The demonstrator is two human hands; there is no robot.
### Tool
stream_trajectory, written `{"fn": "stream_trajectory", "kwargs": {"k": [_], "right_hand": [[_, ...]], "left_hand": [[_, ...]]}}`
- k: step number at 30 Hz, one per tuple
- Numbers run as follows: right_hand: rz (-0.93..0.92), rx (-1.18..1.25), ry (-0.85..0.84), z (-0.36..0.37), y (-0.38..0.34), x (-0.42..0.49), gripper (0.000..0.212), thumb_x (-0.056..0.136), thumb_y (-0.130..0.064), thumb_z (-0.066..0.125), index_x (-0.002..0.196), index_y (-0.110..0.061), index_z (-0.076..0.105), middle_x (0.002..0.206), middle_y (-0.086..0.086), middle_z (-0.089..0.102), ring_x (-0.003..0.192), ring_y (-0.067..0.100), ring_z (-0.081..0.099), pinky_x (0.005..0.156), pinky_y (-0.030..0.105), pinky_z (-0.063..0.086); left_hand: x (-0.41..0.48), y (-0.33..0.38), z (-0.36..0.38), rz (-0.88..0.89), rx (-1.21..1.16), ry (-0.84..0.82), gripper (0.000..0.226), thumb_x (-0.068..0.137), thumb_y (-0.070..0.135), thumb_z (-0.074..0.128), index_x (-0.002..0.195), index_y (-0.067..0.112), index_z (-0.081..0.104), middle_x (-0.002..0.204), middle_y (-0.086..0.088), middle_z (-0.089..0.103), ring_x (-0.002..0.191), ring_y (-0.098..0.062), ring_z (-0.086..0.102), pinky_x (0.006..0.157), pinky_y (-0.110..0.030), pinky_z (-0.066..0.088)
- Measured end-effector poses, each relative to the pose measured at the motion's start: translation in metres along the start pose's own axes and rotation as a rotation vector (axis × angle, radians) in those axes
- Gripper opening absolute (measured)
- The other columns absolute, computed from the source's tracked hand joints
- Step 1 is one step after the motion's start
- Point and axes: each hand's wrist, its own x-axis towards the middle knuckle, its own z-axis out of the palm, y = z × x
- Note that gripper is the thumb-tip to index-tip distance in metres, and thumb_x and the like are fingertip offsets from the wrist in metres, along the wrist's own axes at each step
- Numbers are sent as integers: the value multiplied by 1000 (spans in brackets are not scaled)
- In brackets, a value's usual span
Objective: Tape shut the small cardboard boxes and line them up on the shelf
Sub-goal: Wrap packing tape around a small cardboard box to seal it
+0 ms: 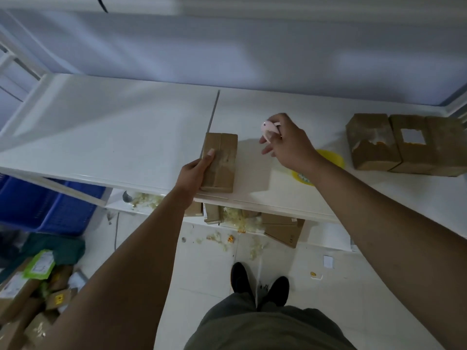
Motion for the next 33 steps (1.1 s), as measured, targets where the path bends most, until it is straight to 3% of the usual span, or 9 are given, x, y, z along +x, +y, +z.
{"fn": "stream_trajectory", "kwargs": {"k": [7,11,14,17,19,23,27,29,33], "right_hand": [[-77,80,92,-4,9,-4,16,99,-26,71,110,-16,79,111,-6,77,113,16,66,97,37,54],[-84,119,234,-7,5,-11,17,95,-29,76,98,-13,81,90,5,73,79,19,63,74,31,48],[69,397,251,0,-1,-18,23,100,-18,72,101,2,59,95,17,66,59,21,63,62,33,56],[181,746,187,19,-6,-31,21,101,4,64,105,-7,47,116,18,50,94,37,76,81,36,66],[228,818,165,36,-5,-36,22,100,11,61,114,-4,52,128,24,46,120,44,67,91,34,64],[239,642,160,58,2,-44,26,108,6,47,131,8,59,134,21,56,119,38,71,98,29,60],[230,212,195,72,11,-50,12,113,-21,43,117,-10,47,106,7,73,65,22,74,58,43,62],[260,32,222,79,13,-48,18,112,-32,44,111,-14,43,104,8,71,75,26,71,60,46,59],[293,-5,274,94,12,-39,27,110,-42,48,105,-16,44,130,12,70,106,36,70,76,40,53]], "left_hand": [[1,-3,5,14,-23,44,56,85,72,74,103,21,85,98,-4,84,91,-21,82,79,-32,65],[2,-3,3,24,-17,26,52,89,70,71,102,22,84,95,-1,84,87,-18,82,70,-26,64],[4,-4,1,10,-28,-8,50,90,70,70,103,23,83,95,1,84,88,-17,82,74,-28,64],[6,-6,-3,8,-32,-46,52,89,71,70,104,23,83,97,0,84,91,-18,82,77,-30,64],[9,-7,-5,6,-30,-62,51,87,73,71,97,25,84,97,-1,84,91,-18,82,76,-31,64],[13,-9,-8,14,-31,-110,53,85,75,71,93,25,84,98,-2,84,91,-18,82,82,-33,64],[14,-11,-10,29,-45,-137,59,84,76,72,99,20,83,99,-4,84,93,-21,82,87,-37,66],[14,-10,-11,30,-48,-151,58,83,76,72,96,21,84,98,-4,84,94,-21,82,87,-38,66],[13,-9,-11,36,-44,-158,50,83,77,71,89,29,85,96,-2,84,92,-20,82,85,-37,66]]}}
